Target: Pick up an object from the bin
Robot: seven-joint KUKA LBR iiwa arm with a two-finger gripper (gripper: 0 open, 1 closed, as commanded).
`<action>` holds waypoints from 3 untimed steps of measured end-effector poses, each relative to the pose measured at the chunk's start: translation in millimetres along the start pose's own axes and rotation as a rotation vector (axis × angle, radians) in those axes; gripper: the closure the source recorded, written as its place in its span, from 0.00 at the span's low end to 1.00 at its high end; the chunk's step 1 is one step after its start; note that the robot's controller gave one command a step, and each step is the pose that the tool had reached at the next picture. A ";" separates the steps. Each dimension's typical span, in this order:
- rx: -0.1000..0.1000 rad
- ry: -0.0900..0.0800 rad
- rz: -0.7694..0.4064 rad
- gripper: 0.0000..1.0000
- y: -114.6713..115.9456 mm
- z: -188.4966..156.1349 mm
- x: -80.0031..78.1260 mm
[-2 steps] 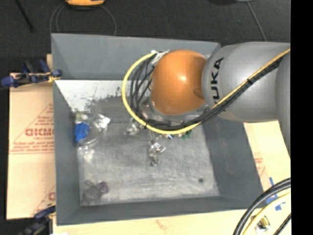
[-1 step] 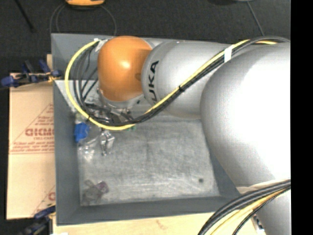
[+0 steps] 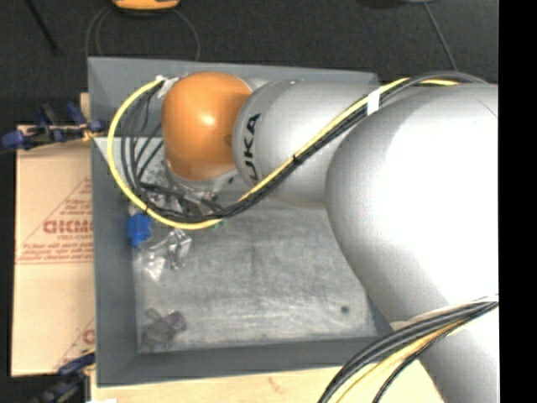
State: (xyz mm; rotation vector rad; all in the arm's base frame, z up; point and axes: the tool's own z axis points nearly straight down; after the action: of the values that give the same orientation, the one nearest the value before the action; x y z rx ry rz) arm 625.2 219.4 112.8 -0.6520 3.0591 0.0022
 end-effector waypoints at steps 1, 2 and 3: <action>-0.002 0.012 0.000 1.00 1.2 6.4 3.4; -0.002 0.010 0.027 1.00 5.9 -3.4 3.4; -0.001 0.015 0.207 1.00 33.9 -52.0 49.5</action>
Offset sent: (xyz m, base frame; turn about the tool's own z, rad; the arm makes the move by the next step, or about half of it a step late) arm 0.0000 0.0000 0.0000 0.0000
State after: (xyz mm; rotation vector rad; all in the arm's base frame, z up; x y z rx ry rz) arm 565.5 229.9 164.1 -0.3336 3.1249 0.0016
